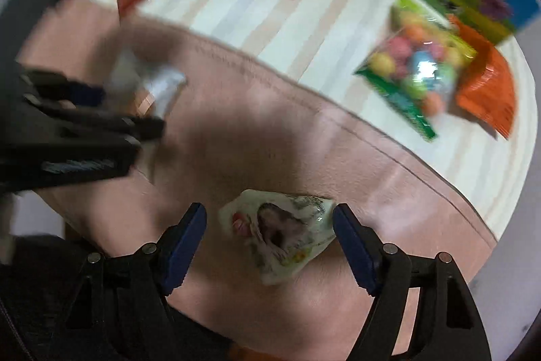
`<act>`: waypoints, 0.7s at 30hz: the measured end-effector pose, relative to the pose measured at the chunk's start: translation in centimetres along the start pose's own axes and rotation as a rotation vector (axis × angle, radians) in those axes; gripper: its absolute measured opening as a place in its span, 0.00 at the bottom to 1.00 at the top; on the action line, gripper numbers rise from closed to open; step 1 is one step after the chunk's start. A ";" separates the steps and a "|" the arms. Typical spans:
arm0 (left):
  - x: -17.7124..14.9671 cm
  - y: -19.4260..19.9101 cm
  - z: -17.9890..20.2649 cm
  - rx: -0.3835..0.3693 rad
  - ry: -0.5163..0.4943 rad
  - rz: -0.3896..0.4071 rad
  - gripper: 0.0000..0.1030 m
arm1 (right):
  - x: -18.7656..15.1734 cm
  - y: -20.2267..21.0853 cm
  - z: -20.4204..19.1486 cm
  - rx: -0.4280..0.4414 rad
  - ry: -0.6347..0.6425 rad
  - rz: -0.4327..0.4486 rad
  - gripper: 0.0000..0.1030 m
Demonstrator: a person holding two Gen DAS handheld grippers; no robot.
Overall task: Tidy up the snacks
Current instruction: 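Grasp the white nitz cookie pack with left gripper while right grasps the white-red snack pack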
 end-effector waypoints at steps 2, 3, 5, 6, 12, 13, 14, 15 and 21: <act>0.0 0.1 -0.4 0.011 -0.007 0.007 0.52 | 0.1 -0.7 1.0 0.013 -0.073 -0.003 0.65; -0.1 0.2 -0.3 0.020 -0.012 0.014 0.52 | 0.0 -0.5 1.8 0.037 -0.135 0.014 0.64; 0.3 -0.2 1.6 0.027 -0.014 0.025 0.52 | -0.7 0.2 3.9 0.106 -0.300 0.056 0.63; 0.1 -0.4 1.7 0.027 -0.015 0.028 0.53 | -1.0 0.4 5.0 0.161 -0.396 0.075 0.63; -1.3 -1.3 2.3 0.015 -0.019 0.024 0.54 | -2.8 0.4 9.2 0.388 -0.770 0.131 0.73; -1.2 -1.6 2.1 0.015 -0.020 0.022 0.54 | -2.8 0.6 9.1 0.371 -0.755 0.124 0.75; -1.3 -1.7 2.2 0.013 -0.021 0.020 0.54 | -2.6 0.8 9.1 0.355 -0.735 0.120 0.75; -1.0 -1.9 1.9 0.011 -0.020 0.019 0.54 | -2.3 1.0 8.7 0.340 -0.709 0.117 0.75; 0.0 -2.5 1.4 0.015 -0.028 0.028 0.53 | -2.4 0.1 6.1 0.217 -0.557 0.083 0.75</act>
Point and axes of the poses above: each gripper's, at about its wrist camera, not at the fingertips, and y roughly against the way its jaws point, z to its right, x to its top, the point moved 2 cm from there along -y, roughly the way its jaws point, and after that the axes turned 5 degrees about x, right-handed, at the moved point
